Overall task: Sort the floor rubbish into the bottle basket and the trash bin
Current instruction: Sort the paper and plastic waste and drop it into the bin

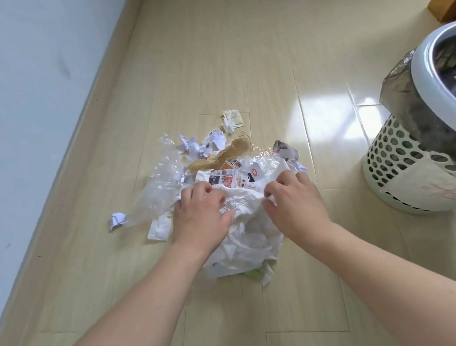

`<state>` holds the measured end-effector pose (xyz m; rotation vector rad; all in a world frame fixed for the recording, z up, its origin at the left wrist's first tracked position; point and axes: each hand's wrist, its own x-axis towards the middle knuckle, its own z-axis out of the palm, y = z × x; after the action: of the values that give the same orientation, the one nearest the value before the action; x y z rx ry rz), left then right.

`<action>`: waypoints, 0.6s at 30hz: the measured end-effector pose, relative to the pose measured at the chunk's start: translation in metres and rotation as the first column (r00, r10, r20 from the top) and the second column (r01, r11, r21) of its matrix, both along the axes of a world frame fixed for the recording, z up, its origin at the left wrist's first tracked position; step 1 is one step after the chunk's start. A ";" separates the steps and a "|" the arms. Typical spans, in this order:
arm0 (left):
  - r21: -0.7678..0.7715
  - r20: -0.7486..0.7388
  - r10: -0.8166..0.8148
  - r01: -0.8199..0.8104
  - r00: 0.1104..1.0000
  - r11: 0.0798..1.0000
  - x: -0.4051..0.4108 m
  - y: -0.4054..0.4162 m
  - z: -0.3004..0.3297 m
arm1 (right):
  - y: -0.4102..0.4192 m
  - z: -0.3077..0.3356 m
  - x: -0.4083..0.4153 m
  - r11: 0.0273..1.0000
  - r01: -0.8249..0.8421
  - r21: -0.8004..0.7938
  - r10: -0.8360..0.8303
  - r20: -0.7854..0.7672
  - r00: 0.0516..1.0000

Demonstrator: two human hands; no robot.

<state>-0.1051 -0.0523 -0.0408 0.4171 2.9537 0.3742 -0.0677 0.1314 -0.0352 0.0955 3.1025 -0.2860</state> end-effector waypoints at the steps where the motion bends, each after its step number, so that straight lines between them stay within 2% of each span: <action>1: -0.027 -0.009 -0.022 0.022 1.000 0.999 -0.002 -0.001 0.000 | 0.001 0.000 -0.002 1.000 0.001 -0.008 -0.001 -0.014 1.000; 4: 0.010 -0.003 -0.029 0.029 1.000 1.000 -0.004 -0.003 -0.001 | 0.002 0.005 -0.006 0.999 0.014 -0.046 -0.014 -0.003 1.000; 7: 0.034 0.027 -0.048 0.047 0.998 0.998 -0.001 -0.004 -0.001 | -0.001 0.009 -0.005 0.994 -0.027 -0.107 0.037 0.094 0.995; 9: 0.004 0.070 -0.052 0.052 0.996 0.999 0.000 -0.005 -0.003 | -0.003 0.008 -0.007 0.995 -0.065 -0.072 0.076 0.157 0.985; 13: -0.014 0.055 -0.062 0.063 0.997 0.998 0.003 -0.008 -0.005 | -0.006 0.009 -0.011 0.998 -0.064 -0.018 0.066 0.135 0.989; 15: 0.034 0.013 -0.056 0.055 0.998 0.998 0.004 -0.010 -0.005 | -0.005 0.013 -0.011 0.997 -0.064 -0.046 0.070 0.138 0.988; 18: 0.162 -0.038 0.075 -0.068 0.996 0.984 -0.003 -0.016 0.000 | 0.001 0.034 -0.013 0.992 -0.042 -0.122 0.058 0.133 0.989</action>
<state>-0.1084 -0.0687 -0.0407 0.3417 2.9980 0.6230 -0.0802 0.1328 -0.0010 0.0333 2.9398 -0.4425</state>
